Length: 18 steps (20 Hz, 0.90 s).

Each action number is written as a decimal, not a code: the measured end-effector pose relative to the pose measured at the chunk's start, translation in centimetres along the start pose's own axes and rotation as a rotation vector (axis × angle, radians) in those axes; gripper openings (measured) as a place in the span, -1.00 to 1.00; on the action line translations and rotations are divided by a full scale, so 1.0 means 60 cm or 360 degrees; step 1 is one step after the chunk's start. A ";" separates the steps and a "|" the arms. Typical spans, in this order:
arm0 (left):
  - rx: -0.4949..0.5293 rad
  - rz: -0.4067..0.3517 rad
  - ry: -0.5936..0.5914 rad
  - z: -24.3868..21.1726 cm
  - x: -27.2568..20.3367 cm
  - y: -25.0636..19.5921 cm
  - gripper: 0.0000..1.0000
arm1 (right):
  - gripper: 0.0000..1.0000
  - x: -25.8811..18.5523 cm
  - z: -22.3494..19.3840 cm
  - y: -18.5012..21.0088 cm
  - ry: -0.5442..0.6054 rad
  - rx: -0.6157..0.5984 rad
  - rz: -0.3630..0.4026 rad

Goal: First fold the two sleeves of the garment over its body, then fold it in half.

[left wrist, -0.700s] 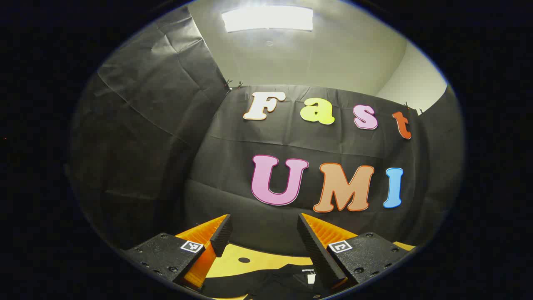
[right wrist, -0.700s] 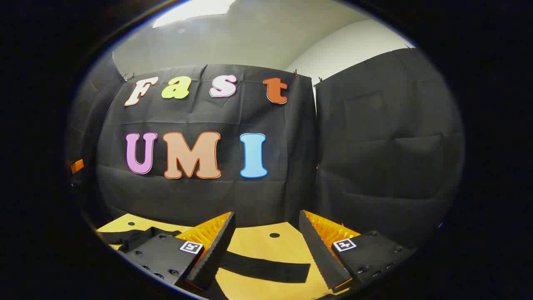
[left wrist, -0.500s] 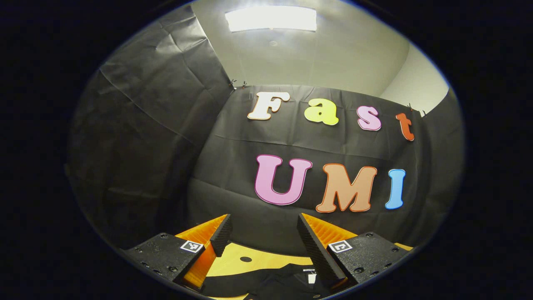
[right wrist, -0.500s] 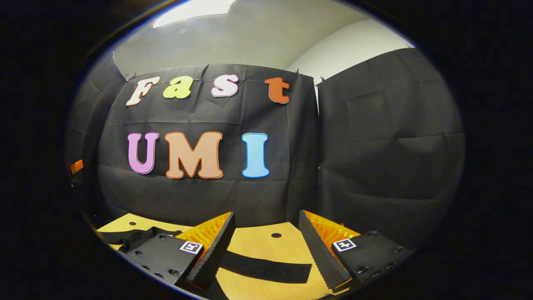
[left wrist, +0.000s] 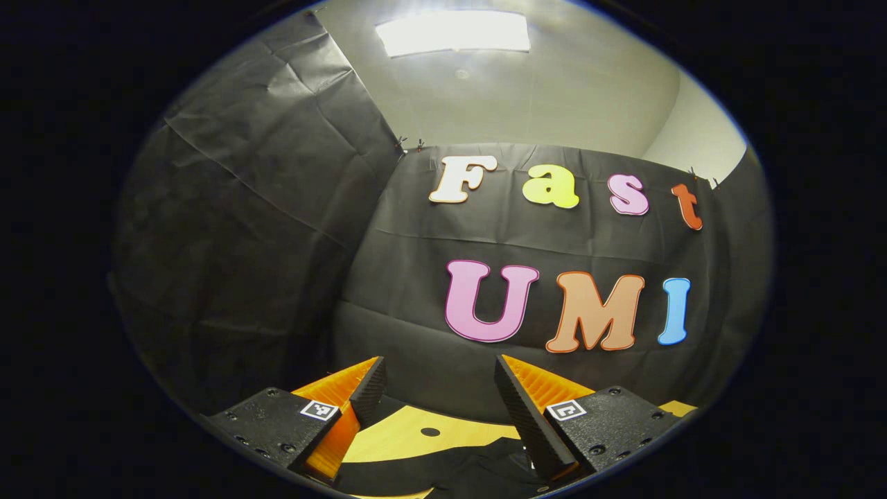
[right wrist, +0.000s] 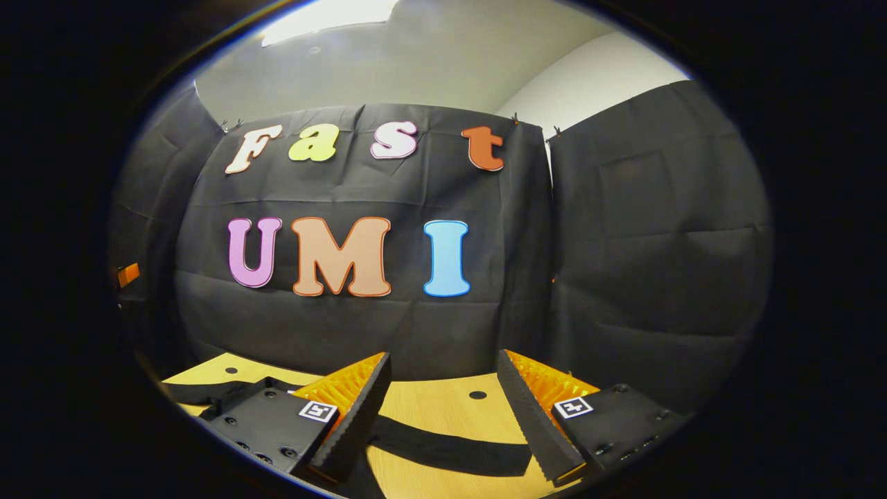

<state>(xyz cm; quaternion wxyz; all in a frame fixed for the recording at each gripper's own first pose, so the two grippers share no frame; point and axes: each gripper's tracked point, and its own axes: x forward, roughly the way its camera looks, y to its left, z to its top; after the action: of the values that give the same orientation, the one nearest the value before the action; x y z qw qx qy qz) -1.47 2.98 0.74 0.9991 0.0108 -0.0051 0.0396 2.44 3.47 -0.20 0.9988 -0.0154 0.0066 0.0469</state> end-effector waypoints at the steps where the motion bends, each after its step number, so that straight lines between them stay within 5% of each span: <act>1: 0.0003 0.0005 0.0001 0.000 0.000 0.002 0.83 | 0.94 0.000 -0.003 0.001 0.0009 0.0001 0.0003; 9: 0.0007 0.0035 0.0017 0.002 -0.009 0.003 0.83 | 0.94 0.013 -0.023 0.005 0.0020 0.0060 0.0033; 18: 0.0122 0.0131 0.0021 0.015 -0.067 0.031 0.87 | 0.90 0.086 -0.046 0.060 0.0132 0.0037 0.0267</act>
<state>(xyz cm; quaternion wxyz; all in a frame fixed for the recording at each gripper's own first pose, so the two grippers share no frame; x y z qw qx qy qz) -5.64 4.48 1.63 0.9955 0.0485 0.0026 0.0810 7.22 7.44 -3.13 0.9903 -0.0050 0.0497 0.1297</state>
